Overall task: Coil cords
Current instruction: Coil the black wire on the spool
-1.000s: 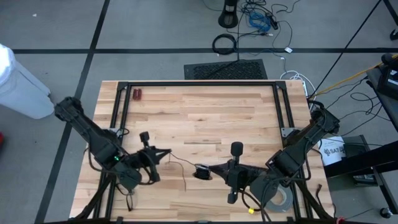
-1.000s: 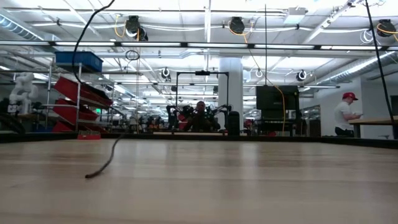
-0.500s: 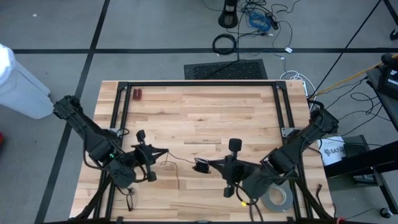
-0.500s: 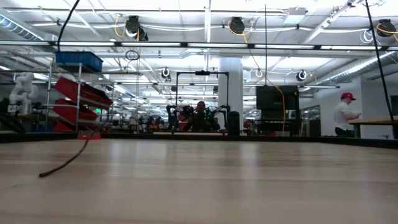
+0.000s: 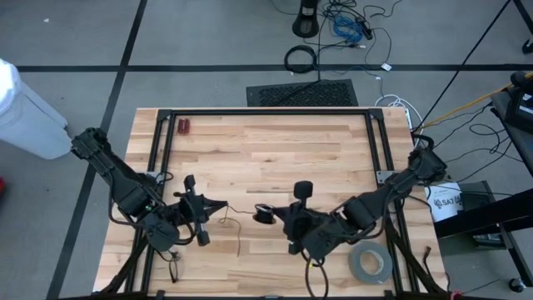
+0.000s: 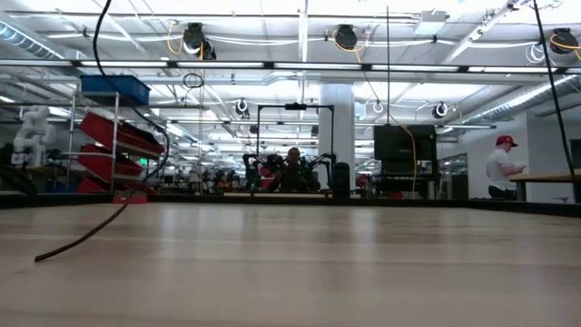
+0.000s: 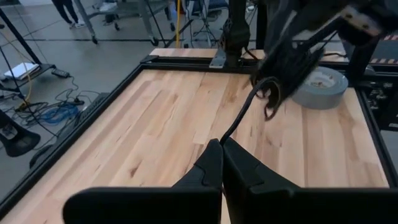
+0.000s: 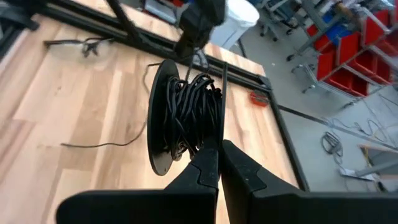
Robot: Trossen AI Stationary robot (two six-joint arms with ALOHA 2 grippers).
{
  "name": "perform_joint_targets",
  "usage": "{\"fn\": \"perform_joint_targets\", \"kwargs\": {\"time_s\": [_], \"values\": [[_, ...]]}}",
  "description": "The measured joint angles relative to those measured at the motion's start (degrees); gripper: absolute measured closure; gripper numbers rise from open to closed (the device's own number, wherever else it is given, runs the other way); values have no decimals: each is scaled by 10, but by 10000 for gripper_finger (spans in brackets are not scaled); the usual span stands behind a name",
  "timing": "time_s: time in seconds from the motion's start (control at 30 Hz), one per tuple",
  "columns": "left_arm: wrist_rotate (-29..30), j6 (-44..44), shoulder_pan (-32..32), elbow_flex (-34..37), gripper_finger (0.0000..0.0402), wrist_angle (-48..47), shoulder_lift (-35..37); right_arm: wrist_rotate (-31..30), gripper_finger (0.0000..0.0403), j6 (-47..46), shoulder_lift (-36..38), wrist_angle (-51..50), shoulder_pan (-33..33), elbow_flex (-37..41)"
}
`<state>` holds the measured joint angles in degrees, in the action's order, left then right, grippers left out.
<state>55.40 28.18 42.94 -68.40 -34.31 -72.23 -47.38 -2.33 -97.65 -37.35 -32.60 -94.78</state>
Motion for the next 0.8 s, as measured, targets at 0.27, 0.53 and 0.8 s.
{"fn": "perform_joint_targets", "kwargs": {"time_s": [0.27,0.53,0.8], "values": [[0,0,0,0,400,32,0,13,403,4,-9,-18,16,0],[-9,-53,-22,-1,400,156,1,6,403,-26,-17,-9,35,0],[-57,-76,-44,-39,400,177,-2,-52,403,-54,-20,-5,45,0]]}}
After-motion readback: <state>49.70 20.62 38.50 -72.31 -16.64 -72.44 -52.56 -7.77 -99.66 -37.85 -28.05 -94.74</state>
